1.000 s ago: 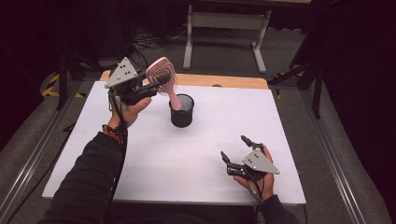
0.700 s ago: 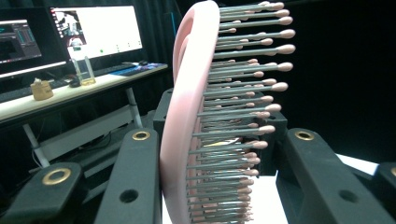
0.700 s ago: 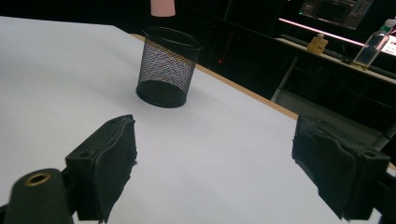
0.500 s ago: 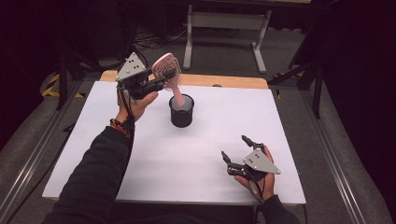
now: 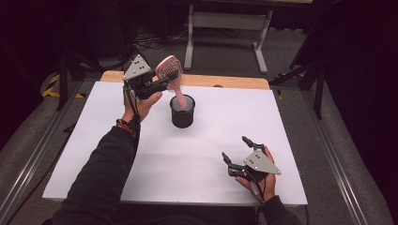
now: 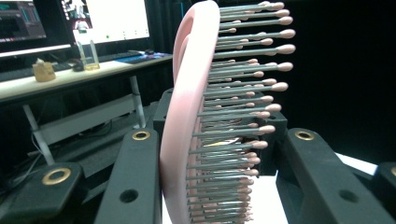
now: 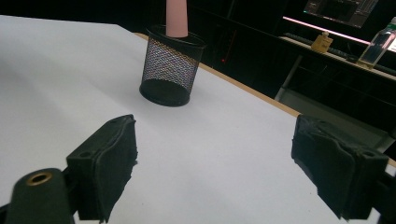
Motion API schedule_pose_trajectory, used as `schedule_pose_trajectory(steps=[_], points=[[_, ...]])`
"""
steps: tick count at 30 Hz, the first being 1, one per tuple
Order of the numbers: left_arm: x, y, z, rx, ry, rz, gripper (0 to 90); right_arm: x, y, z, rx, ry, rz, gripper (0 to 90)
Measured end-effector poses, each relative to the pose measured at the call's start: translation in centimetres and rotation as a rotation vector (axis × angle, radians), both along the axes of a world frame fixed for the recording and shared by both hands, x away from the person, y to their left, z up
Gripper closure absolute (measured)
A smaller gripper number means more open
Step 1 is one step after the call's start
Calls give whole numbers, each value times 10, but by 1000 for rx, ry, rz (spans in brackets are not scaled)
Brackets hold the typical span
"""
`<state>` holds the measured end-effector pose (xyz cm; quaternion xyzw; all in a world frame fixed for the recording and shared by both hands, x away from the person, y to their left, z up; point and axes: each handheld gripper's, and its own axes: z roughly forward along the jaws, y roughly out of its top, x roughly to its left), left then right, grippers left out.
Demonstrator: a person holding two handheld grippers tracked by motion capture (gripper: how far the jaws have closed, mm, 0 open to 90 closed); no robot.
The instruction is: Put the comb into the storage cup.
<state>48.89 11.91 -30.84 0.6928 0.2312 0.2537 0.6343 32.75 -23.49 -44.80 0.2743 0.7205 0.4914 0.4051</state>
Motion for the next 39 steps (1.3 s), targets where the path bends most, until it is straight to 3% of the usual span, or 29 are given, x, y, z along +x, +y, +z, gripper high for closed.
schedule_pose_trajectory(steps=[6,26,39], points=[[4,-3,-11,2,27,-1,629,-1,0,0,0,-1,-4,153],[6,-18,-37,-21,60,-9,629,0,0,0,-1,4,5,153],[11,-19,-60,-29,118,2,627,1,-1,-1,8,7,2,154]])
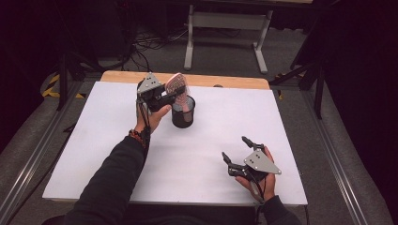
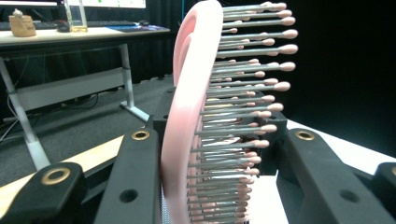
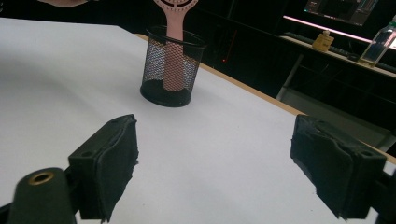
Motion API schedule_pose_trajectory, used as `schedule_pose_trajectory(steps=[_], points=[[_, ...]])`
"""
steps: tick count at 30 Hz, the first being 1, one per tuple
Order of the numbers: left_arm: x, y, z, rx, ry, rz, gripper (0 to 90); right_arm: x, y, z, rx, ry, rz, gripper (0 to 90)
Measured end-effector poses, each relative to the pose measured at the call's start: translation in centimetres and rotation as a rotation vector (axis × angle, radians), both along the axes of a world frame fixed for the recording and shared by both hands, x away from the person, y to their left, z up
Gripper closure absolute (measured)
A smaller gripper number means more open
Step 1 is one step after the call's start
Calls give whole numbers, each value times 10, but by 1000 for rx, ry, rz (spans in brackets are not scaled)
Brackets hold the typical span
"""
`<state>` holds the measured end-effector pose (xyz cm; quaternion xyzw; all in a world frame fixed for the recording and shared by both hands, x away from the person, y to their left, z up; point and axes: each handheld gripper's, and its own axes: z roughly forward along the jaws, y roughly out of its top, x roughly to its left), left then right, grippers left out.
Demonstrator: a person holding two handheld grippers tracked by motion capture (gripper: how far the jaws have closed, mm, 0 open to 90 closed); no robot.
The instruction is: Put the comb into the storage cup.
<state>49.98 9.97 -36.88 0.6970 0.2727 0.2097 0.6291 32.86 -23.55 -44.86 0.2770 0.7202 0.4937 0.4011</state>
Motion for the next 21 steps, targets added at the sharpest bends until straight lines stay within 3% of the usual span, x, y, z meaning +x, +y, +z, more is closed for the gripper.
schedule_pose_trajectory(steps=[8,9,21], points=[[4,3,-15,-37,28,20,623,1,0,-1,0,6,-2,154],[4,4,-16,-58,33,20,623,1,0,-1,-1,9,-1,153],[6,9,-23,-66,43,23,615,2,1,-2,-9,23,1,154]])
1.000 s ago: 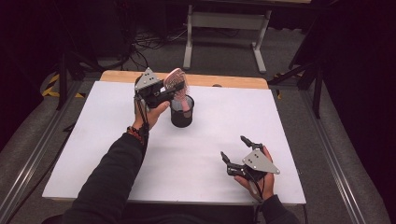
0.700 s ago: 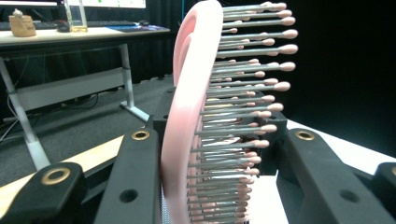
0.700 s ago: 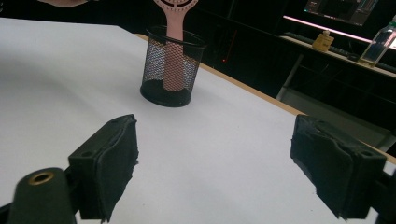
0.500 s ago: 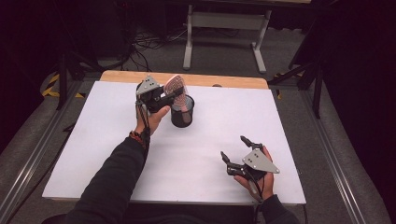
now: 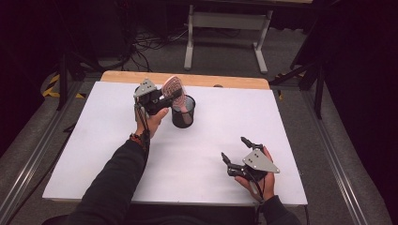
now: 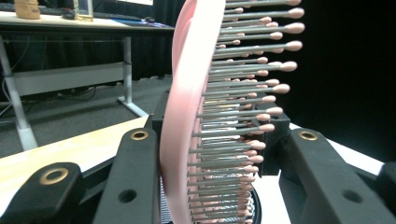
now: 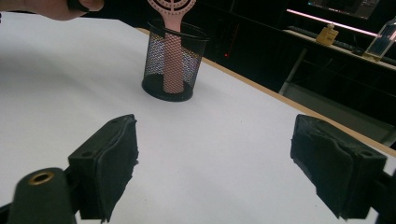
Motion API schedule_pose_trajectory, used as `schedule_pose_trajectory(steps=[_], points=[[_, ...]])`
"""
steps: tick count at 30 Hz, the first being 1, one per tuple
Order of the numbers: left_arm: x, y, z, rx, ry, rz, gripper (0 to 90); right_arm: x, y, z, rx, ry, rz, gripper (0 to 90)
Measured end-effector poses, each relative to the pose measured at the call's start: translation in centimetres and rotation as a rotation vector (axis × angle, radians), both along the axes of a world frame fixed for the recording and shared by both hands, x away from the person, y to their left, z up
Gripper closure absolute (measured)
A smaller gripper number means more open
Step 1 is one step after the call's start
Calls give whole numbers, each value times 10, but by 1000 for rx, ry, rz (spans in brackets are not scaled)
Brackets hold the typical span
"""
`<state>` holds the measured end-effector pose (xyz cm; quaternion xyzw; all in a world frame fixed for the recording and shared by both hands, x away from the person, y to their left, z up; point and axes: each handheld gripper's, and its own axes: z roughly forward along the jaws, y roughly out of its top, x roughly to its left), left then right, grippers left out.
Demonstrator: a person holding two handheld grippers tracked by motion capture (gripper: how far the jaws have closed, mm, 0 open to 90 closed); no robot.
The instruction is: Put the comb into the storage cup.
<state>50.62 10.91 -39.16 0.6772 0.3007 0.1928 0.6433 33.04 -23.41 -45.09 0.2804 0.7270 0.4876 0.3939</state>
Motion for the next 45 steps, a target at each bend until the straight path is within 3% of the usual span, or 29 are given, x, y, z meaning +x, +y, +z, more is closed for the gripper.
schedule_pose_trajectory(steps=[11,18,23,36,38,44,45], points=[[5,10,-3,-10,23,31,604,1,1,-1,-14,10,-5,154],[11,19,-8,-43,60,36,598,2,1,-2,-14,20,-2,151],[14,24,-9,-40,76,46,588,3,1,-3,-13,25,-2,151],[16,24,-7,8,76,60,564,3,0,-3,-18,34,7,150],[16,22,-6,36,72,69,553,3,0,-3,-19,34,8,150],[15,22,-5,69,88,79,408,2,1,-3,-20,31,4,147],[15,23,-4,72,75,77,379,2,1,-2,-21,28,7,147]])
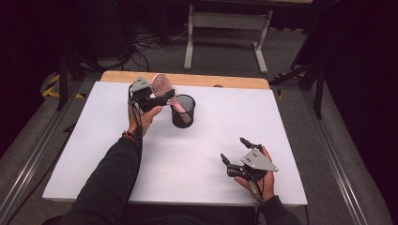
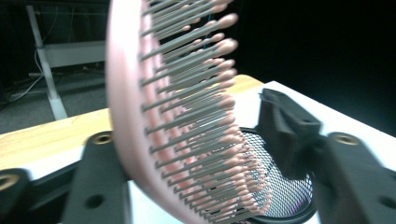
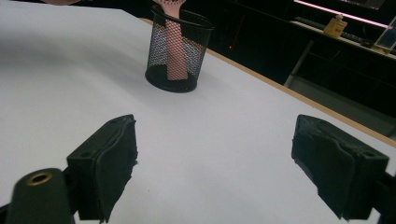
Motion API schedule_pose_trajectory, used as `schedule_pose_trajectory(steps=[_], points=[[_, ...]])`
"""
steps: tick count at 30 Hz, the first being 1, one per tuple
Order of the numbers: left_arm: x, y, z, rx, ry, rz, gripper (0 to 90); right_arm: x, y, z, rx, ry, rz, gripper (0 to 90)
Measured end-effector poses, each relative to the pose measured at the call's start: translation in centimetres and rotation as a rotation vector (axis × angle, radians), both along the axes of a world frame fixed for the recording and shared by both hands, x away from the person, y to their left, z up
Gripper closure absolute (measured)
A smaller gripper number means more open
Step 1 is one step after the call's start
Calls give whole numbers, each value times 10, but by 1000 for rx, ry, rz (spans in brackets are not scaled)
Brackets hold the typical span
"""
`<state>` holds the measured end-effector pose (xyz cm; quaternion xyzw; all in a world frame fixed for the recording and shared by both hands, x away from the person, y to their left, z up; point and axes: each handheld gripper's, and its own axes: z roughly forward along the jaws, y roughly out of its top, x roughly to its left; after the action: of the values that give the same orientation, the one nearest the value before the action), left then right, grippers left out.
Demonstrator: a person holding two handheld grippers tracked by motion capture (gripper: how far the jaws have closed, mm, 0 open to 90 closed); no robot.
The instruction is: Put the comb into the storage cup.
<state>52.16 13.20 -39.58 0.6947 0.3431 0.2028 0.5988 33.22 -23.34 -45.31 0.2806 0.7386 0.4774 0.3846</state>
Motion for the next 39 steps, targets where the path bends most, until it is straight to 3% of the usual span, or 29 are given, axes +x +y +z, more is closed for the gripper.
schedule_pose_trajectory(steps=[2,4,10,14,15,25,39], points=[[-1,1,1,7,-6,6,349,-1,0,0,1,-2,0,147],[-1,1,2,14,-6,21,212,0,0,0,5,-1,-2,147],[-3,7,6,0,-30,6,99,0,1,0,-1,0,-5,149],[-8,11,15,34,-79,-31,46,0,2,-1,-10,9,1,150],[-9,14,18,48,-103,-44,40,0,2,-1,-16,8,6,150],[-16,22,25,102,-134,-63,32,-2,2,2,-10,-17,-10,165],[-28,34,26,164,-154,-70,34,-2,4,3,-22,-20,-21,164]])
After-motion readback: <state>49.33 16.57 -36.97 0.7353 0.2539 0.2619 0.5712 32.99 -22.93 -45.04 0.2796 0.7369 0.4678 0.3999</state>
